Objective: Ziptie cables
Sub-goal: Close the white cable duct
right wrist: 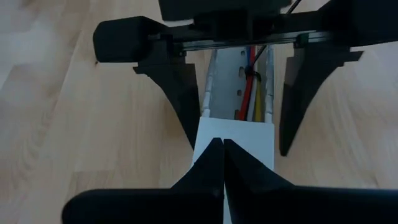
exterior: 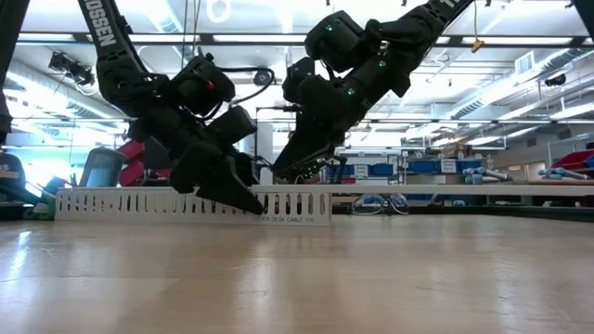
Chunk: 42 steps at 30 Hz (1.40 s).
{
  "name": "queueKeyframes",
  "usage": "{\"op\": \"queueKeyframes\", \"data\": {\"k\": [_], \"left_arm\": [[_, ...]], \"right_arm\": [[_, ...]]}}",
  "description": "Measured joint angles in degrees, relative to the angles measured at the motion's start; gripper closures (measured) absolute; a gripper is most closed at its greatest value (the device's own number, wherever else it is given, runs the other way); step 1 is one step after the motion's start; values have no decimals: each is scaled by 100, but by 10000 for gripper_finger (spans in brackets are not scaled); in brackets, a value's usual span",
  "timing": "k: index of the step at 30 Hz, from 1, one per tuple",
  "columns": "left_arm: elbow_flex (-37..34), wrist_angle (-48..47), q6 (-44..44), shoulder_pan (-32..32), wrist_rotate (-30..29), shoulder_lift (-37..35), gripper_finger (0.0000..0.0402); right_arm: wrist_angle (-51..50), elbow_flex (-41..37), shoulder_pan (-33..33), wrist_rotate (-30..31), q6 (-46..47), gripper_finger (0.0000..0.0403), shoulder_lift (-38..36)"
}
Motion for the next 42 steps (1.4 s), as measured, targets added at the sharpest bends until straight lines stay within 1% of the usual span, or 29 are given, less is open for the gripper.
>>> {"op": "queueKeyframes", "data": {"k": [5, 8, 12, 15, 20, 24, 32, 36, 42], "left_arm": [[0, 55, 4, 2, -6, -135, 81], [-2, -219, 19, 2, -14, -373, 81], [-3, -839, 78, 2, -12, -818, 81], [-39, -1122, 161, 2, -8, -998, 80], [-313, -1096, 165, 3, -10, -1017, 80], [-511, -977, -15, 2, -17, -1006, 80], [-612, -808, 2, 2, -166, -1006, 82], [-616, -804, 4, 2, -176, -1006, 98], [-616, -789, 17, 2, -170, -1006, 143]], "right_arm": [[-15, 2, 0, 0, 0, 403, -2], [18, 2, 0, 0, 0, 403, -2], [-8, 2, -7, 0, 0, 403, -4], [17, 2, -7, 0, 11, 403, -4], [3, 2, -7, 0, 144, 403, -4], [0, 2, 9, 0, 142, 403, -4], [8, 2, 9, -2, 146, 403, -4], [5, 2, 9, -52, 247, 403, -4], [-2, 2, 9, -105, 251, 403, -7]]}}
